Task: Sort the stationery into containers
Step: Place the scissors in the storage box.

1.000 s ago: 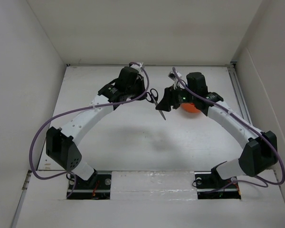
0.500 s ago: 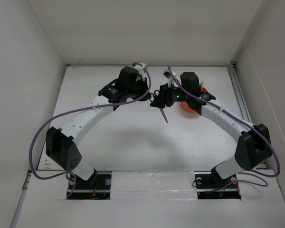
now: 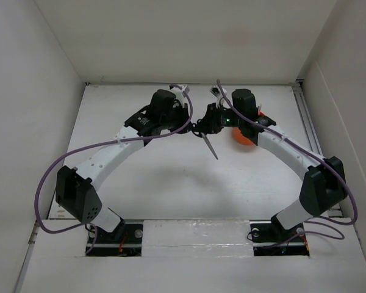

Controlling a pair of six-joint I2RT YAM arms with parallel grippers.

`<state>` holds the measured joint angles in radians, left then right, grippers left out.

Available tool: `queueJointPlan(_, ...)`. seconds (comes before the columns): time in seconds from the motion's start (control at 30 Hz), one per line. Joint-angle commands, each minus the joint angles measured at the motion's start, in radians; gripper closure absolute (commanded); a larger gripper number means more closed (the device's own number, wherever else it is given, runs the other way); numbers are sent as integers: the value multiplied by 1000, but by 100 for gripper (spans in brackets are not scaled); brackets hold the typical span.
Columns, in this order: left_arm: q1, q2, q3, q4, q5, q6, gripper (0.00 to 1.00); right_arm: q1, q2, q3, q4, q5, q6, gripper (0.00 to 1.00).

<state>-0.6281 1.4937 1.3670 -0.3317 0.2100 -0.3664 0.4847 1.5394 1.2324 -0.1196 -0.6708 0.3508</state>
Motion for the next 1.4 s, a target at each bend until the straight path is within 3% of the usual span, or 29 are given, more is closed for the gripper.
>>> queueJointPlan(0.0, -4, -53, -3, 49, 9, 12, 100, -6, -2, 52, 60, -38, -1, 89)
queueJointPlan(0.07, -4, -53, -3, 49, 9, 12, 100, -6, -2, 52, 60, -38, -1, 99)
queueJointPlan(0.27, -4, -53, 36, 31, -59, -14, 100, -17, -12, 33, 60, -41, -12, 100)
queueJointPlan(0.3, -4, -43, 46, 11, -89, -26, 92, -17, -12, 33, 60, -41, -12, 100)
queueJointPlan(0.33, -4, -33, 62, -1, -148, -46, 60, -29, -22, 24, 60, -21, -12, 100)
queueJointPlan(0.37, -4, -33, 72, -15, -185, -58, 36, -46, -22, 24, 60, -12, -24, 100)
queueJointPlan(0.4, -4, -33, 81, -27, -223, -77, 1, -58, -34, 15, 60, 2, -24, 100)
queueJointPlan(0.53, -4, -24, 90, -52, -276, -86, 0, -149, -77, -7, 87, -21, -106, 100)
queueJointPlan(0.83, -4, -13, 17, -61, -213, -68, 0, -382, -12, 65, 90, -273, -315, 100)
queueJointPlan(1.0, -4, -56, -74, -27, -213, -46, 0, -402, 17, 108, 80, -303, -419, 100)
queueJointPlan(1.27, -4, -99, -186, 13, -204, -2, 0, -411, 166, 323, -239, -325, -690, 100)
queueJointPlan(1.37, -4, -124, -241, 37, -204, -2, 0, -420, 212, 364, -249, -334, -730, 100)
